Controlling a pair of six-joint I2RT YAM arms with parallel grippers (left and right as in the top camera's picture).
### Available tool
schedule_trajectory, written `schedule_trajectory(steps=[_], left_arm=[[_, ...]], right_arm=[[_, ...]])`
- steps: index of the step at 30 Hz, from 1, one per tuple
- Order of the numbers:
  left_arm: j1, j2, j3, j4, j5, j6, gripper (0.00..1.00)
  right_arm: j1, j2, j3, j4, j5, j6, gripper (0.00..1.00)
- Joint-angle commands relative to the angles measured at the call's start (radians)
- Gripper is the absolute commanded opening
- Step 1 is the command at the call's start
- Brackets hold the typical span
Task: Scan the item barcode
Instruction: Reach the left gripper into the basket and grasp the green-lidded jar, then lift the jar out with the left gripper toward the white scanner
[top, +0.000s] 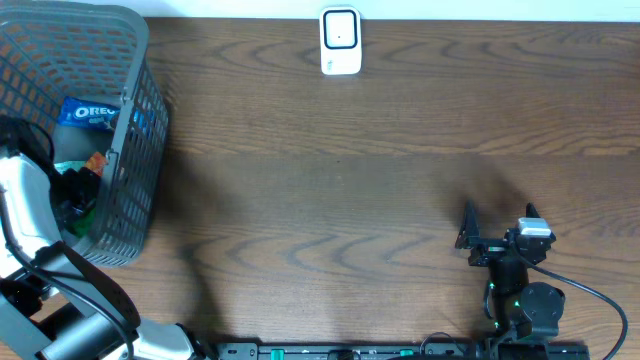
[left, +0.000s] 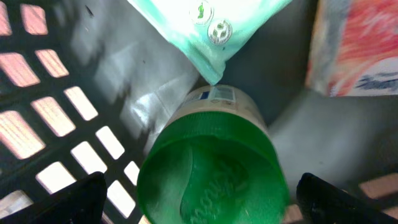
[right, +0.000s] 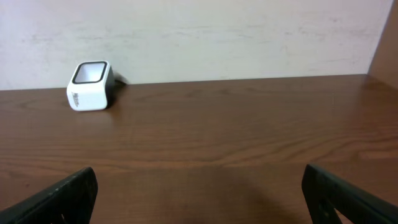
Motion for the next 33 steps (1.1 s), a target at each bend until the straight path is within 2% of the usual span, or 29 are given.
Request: schedule_trajectory(steps=[1,16,17,19,22,25,28,33], left_arm=[[0.003,0.015,-0.048,0.024,-0.016,-0.001,0.98],[0.003,0.015,-0.177,0.177,-0.016,-0.001,1.00],[0.003,0.015,-0.182,0.184,-0.017,-0.001,0.96],[0.003,0.015,-0.191,0.197,-0.017,0.022,0.78],[0.004,0.014,-0.191,0.195,-0.022,0.045,0.65],[0.004,0.011,-0.186,0.185,-0.043,0.043,0.60],[0.003,-0.004,-0.147,0.145,-0.043,0.043,0.59],[0.003,-0.097,0.075,0.004,-0.041,0.042,0.59]], right_arm=[[0.005,-0.003,-0.001,-0.005,0.001,-0.011,0.99],[0.005,-0.003,-0.001,-0.005,0.001,-0.011,0.99],[0.005,-0.003,-0.001,-0.005,0.001,-0.011,0.99],[0.005,-0.003,-0.001,-0.005,0.001,-0.011,0.99],[0.005,-0.003,-0.001,-0.005,0.001,-0.011,0.99],[0.005,-0.003,-0.001,-0.005,0.001,-0.011,0.99],[0.005,-0.003,-0.001,-0.005,0.001,-0.011,0.99],[0.005,-0.003,-0.001,-0.005,0.001,-0.011,0.99]])
